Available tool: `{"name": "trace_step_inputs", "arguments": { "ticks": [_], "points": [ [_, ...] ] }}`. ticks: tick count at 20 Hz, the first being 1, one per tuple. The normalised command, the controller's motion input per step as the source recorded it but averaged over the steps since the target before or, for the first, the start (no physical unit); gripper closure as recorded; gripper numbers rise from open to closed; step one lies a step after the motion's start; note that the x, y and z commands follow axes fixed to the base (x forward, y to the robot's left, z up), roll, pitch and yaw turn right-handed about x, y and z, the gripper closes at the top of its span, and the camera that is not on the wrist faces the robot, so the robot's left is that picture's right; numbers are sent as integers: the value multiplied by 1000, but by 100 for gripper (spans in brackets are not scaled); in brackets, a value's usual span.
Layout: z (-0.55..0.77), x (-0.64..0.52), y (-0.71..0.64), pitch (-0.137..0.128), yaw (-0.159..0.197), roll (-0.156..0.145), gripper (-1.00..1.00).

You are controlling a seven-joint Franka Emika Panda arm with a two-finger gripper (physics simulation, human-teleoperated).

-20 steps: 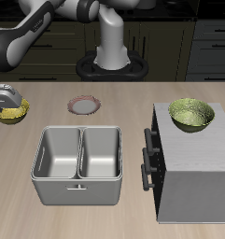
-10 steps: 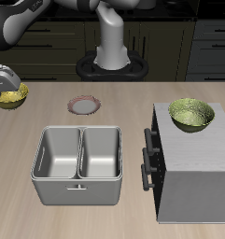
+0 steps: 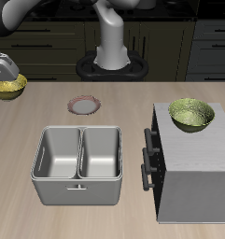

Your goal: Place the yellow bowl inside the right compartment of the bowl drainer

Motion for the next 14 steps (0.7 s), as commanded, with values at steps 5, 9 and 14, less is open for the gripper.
{"name": "trace_step_inputs", "arguments": {
  "ticks": [5,9,14],
  "points": [
    [190,-4,66,-33,21,-47,100],
    [248,24,192,-47,25,-30,100],
    [306,42,122,-39,23,-55,100]
  ]
}}
